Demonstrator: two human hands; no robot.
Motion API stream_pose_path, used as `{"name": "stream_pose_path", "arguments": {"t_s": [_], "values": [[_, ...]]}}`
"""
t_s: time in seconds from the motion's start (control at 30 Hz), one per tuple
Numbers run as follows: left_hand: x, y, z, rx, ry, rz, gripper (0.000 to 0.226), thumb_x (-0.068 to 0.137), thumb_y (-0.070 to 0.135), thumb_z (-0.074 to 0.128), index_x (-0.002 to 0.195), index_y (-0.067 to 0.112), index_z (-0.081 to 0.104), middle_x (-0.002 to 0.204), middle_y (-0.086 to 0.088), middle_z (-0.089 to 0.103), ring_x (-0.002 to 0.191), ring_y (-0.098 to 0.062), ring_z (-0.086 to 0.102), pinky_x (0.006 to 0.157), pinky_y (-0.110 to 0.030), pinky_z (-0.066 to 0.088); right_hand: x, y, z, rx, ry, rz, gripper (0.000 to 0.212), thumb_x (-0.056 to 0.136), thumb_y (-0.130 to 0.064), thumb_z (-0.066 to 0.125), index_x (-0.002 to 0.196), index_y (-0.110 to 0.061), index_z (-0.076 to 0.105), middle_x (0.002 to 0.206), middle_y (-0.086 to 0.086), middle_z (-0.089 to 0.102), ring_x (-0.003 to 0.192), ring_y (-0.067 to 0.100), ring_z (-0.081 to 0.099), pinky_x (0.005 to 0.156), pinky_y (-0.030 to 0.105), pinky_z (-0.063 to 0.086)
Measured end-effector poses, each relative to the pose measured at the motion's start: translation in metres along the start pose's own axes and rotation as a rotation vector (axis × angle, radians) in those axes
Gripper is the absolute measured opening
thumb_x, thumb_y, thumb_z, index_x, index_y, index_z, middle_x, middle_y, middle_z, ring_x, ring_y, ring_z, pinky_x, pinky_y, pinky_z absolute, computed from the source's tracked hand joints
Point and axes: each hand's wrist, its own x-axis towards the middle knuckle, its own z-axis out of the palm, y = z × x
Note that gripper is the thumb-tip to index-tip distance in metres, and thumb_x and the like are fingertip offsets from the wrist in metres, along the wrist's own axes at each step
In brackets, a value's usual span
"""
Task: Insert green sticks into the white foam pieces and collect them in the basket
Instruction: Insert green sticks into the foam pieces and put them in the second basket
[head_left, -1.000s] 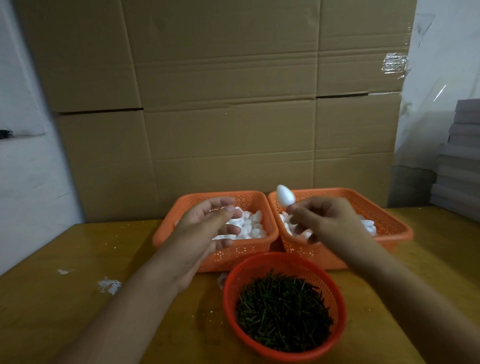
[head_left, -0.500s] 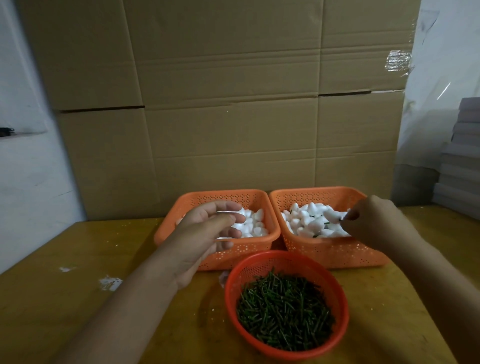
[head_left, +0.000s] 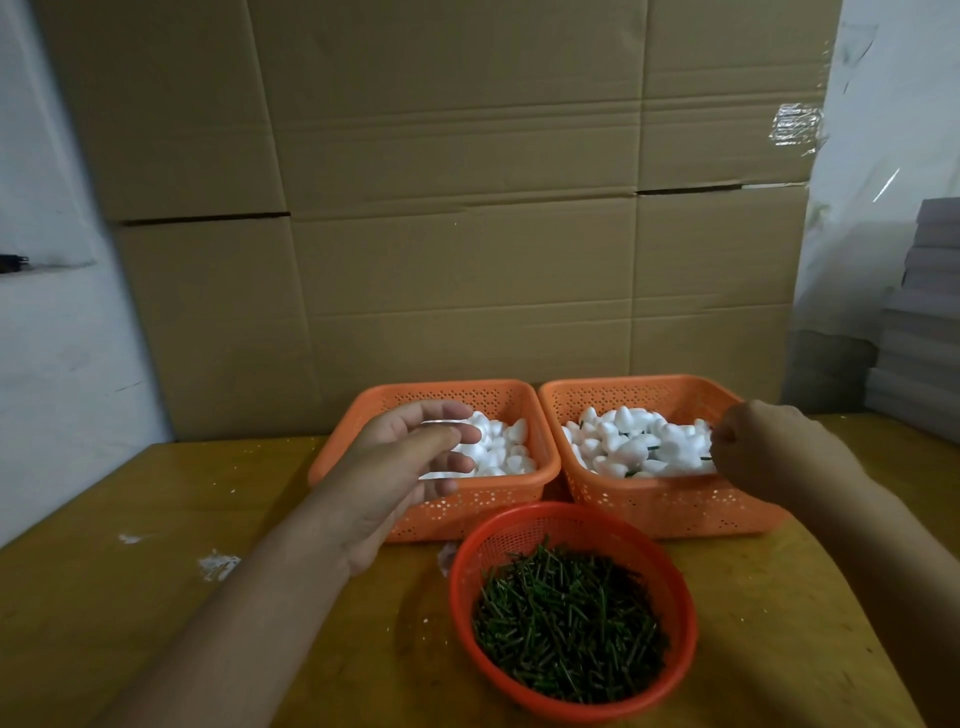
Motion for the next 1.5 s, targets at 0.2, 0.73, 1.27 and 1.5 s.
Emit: {"name": "stream_pose_path", "arguments": {"t_s": [0.2, 0.73, 1.27, 1.5], "values": [[0.0, -0.001, -0.002, 0.017, 0.014, 0.003, 0.018, 0.095, 0.01, 0.062, 0.109, 0.019, 0.07, 0.098, 0.0, 0.077, 0.073, -0.008, 0.068, 0.061, -0.023, 0.055, 0.001, -0.006, 0.005, 0.04, -0.132, -0.106, 0.025, 0.094, -0.014, 0.054, 0.11, -0.019, 0.073, 0.112, 0.004, 0.07, 0.083, 0.017, 0.061, 0.064, 0.024, 0.047], [0.067, -0.017, -0.03, 0.875, 0.131, 0.087, 0.029, 0.089, 0.012, 0.069, 0.117, 0.021, 0.066, 0.108, 0.002, 0.065, 0.1, -0.014, 0.062, 0.079, -0.024, 0.046, -0.065, -0.077, -0.02, 0.263, -0.428, -0.752, 0.015, 0.093, -0.03, 0.065, 0.106, -0.035, 0.072, 0.091, -0.028, 0.067, 0.08, -0.015, 0.059, 0.071, 0.007, 0.044], [0.111, -0.021, 0.022, 1.375, -0.193, -0.164, 0.047, 0.103, 0.012, 0.043, 0.146, 0.03, 0.047, 0.156, -0.004, 0.04, 0.137, -0.026, 0.046, 0.111, -0.04, 0.04, -0.075, -0.082, 0.002, -0.049, -0.771, -0.777, 0.048, 0.092, -0.052, 0.057, 0.139, -0.044, 0.049, 0.133, -0.01, 0.057, 0.118, 0.014, 0.055, 0.083, 0.028, 0.041], [0.105, -0.017, 0.034, 1.583, -0.194, -0.187, 0.046, 0.101, 0.016, 0.053, 0.145, 0.025, 0.047, 0.147, -0.005, 0.051, 0.132, -0.029, 0.051, 0.106, -0.042, 0.038, -0.073, -0.083, 0.008, -0.037, -0.771, -0.823, 0.043, 0.093, -0.046, 0.057, 0.135, -0.04, 0.055, 0.135, -0.012, 0.055, 0.119, 0.012, 0.053, 0.091, 0.03, 0.045]]}}
